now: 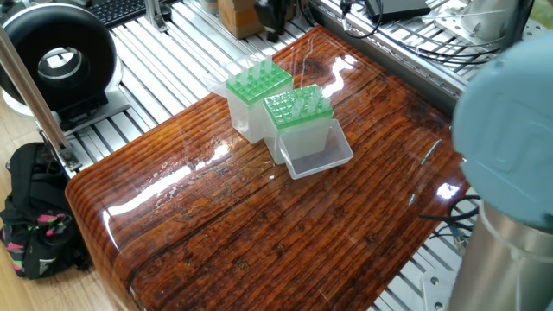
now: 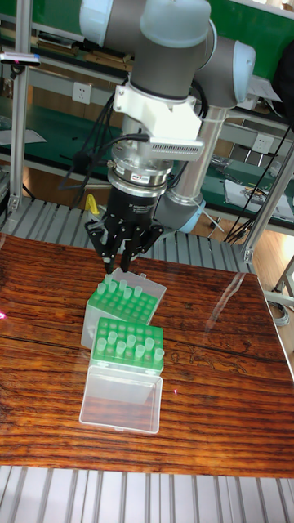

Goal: Transfer all large pipette tips from one holder to another

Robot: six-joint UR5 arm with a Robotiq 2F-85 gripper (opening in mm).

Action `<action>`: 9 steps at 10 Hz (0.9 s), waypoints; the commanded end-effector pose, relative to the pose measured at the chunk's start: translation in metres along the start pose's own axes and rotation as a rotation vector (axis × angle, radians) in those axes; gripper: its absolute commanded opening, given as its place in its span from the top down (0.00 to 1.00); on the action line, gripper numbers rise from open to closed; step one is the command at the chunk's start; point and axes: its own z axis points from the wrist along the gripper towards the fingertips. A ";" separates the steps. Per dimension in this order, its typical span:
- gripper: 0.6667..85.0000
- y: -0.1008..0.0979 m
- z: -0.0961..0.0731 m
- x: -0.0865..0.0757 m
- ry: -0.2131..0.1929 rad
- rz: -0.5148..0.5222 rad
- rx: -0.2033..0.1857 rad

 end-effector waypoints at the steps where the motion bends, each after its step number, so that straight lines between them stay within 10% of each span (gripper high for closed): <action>1: 0.62 0.005 0.007 0.018 0.034 0.044 -0.015; 9: 0.62 -0.014 0.007 0.020 0.034 -0.021 0.065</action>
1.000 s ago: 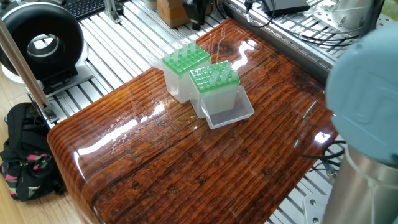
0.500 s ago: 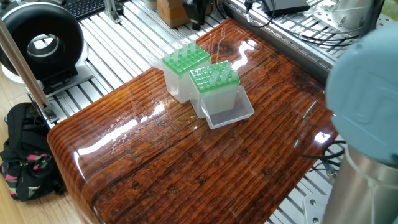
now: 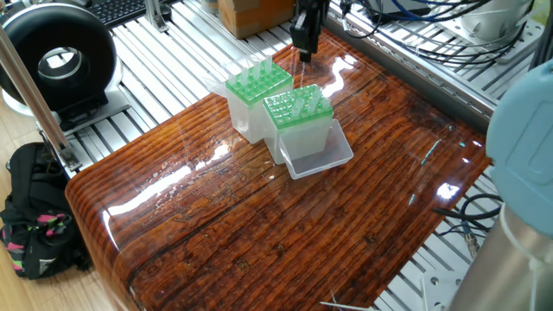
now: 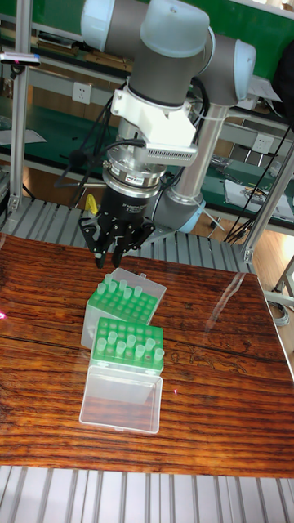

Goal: Transfer all large pipette tips from one holder to another

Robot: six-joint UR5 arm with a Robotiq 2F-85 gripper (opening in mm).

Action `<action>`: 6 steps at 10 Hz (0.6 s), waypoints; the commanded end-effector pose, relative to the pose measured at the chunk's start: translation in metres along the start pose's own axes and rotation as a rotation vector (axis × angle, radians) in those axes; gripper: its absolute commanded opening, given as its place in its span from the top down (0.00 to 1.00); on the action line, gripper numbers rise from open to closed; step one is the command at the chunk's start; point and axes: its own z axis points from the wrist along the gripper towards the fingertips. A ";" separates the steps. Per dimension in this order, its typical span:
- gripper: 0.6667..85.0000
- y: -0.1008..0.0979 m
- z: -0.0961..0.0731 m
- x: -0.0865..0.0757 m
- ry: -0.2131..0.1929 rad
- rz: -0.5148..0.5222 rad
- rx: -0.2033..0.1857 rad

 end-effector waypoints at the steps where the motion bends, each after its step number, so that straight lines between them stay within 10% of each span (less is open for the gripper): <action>1: 0.62 -0.014 0.000 0.006 0.019 0.001 0.054; 2: 0.62 -0.019 -0.001 0.007 0.020 -0.008 0.074; 5: 0.62 0.014 -0.005 -0.019 -0.043 0.108 -0.031; 6: 0.62 -0.009 -0.007 -0.018 -0.032 0.117 0.080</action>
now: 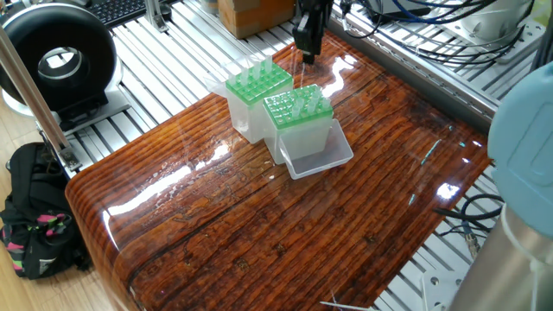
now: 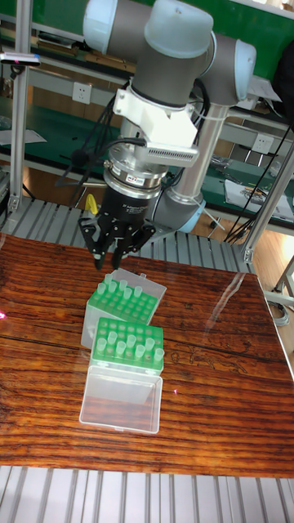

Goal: Transfer all large pipette tips from one holder to another

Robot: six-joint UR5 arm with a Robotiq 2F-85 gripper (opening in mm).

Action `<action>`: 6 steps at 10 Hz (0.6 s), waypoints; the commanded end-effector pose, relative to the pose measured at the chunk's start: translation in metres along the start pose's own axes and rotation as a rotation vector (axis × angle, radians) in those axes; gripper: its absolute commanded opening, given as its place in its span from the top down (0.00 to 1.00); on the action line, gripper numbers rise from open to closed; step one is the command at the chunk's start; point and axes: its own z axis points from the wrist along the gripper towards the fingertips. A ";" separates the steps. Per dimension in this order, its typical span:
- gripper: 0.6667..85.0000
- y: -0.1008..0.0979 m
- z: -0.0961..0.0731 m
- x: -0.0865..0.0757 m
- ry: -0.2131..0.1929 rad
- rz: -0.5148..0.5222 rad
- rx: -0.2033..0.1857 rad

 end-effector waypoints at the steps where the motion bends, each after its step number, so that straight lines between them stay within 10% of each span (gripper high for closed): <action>1: 0.66 -0.004 -0.005 -0.016 -0.050 0.070 0.068; 2: 0.65 0.024 -0.002 -0.028 -0.085 0.086 -0.031; 6: 0.64 0.054 0.014 -0.033 -0.126 0.089 -0.085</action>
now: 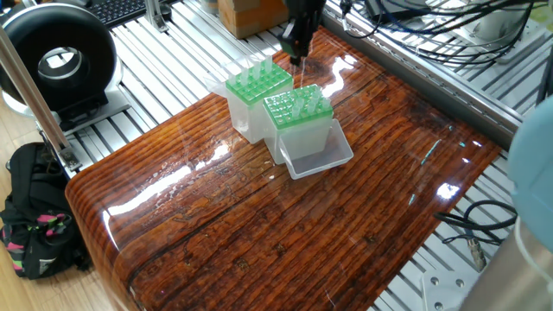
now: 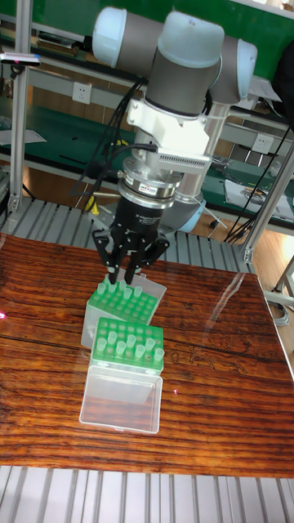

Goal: Transfer all large pipette tips from one holder to another

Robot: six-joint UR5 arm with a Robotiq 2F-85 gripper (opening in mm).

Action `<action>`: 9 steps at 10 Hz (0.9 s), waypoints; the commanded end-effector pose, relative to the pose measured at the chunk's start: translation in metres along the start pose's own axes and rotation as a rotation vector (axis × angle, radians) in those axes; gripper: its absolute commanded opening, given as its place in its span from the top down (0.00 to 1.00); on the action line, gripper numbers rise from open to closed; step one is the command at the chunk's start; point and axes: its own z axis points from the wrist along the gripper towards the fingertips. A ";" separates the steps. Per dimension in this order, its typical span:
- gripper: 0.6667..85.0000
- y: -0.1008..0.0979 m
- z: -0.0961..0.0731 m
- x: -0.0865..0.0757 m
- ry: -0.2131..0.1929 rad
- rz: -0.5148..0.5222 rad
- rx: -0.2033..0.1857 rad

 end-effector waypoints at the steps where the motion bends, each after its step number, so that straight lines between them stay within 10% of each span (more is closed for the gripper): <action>1: 0.64 0.040 -0.004 0.003 -0.042 0.021 -0.099; 9: 0.70 0.050 -0.006 0.014 0.037 0.096 -0.013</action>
